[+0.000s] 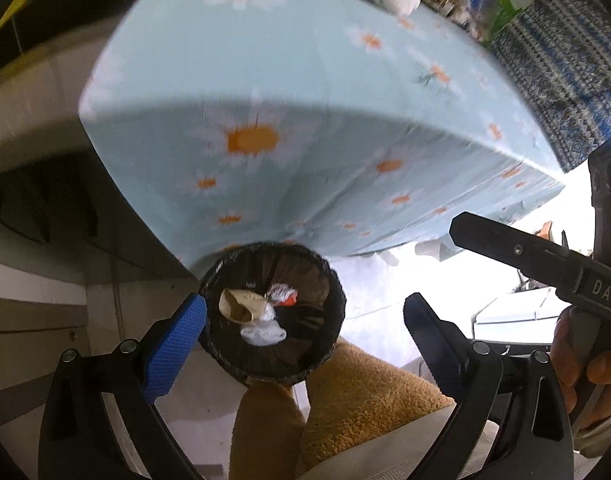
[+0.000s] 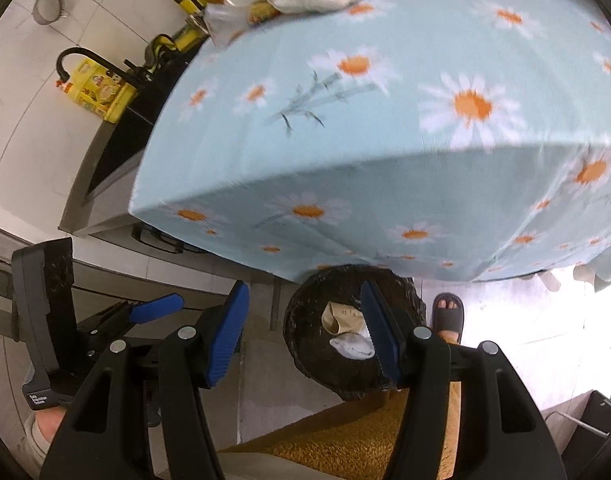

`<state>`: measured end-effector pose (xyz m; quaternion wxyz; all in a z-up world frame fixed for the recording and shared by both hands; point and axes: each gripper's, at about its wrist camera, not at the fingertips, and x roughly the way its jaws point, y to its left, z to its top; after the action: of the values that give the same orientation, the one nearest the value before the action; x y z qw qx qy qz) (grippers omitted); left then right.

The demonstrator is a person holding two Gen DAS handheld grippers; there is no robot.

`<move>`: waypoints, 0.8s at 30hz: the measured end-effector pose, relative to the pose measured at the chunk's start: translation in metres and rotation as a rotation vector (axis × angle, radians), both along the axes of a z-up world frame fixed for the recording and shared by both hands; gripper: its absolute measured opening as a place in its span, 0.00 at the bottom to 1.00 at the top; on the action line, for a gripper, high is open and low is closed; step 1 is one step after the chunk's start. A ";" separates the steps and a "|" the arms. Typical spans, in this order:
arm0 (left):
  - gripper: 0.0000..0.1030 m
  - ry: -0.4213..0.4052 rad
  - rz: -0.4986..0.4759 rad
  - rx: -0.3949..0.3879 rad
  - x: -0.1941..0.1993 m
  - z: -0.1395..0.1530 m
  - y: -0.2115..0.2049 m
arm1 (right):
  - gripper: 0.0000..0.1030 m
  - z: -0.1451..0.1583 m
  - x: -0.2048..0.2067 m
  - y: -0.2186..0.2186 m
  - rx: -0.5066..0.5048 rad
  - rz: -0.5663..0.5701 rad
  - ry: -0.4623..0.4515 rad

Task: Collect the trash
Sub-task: 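Open both grippers to drop the sleeve and wrapper into the bin, then move both tools back up toward the remaining trash on the tablecloth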

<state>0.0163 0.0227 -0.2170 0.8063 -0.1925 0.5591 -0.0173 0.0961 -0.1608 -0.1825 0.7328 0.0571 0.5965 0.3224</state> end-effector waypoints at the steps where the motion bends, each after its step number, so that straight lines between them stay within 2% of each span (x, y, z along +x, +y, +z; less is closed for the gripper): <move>1: 0.93 -0.011 0.002 0.000 0.000 0.003 0.000 | 0.57 0.004 0.001 -0.001 0.002 -0.004 -0.012; 10: 0.93 -0.097 0.014 0.011 0.001 0.038 0.005 | 0.57 0.042 0.013 -0.013 0.024 -0.044 -0.122; 14: 0.93 -0.128 0.024 0.015 0.004 0.053 0.011 | 0.57 0.055 0.018 -0.016 0.037 -0.062 -0.142; 16: 0.93 -0.144 0.029 0.014 0.005 0.060 0.013 | 0.61 0.060 0.021 -0.016 0.042 -0.062 -0.153; 24: 0.93 -0.215 0.070 0.047 0.027 0.092 0.022 | 0.65 0.084 0.048 -0.012 0.072 -0.032 -0.212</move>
<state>0.0429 0.0448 -0.1252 0.8659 -0.1902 0.4627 0.0035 0.1437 -0.1725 -0.0988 0.7943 0.0585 0.5025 0.3363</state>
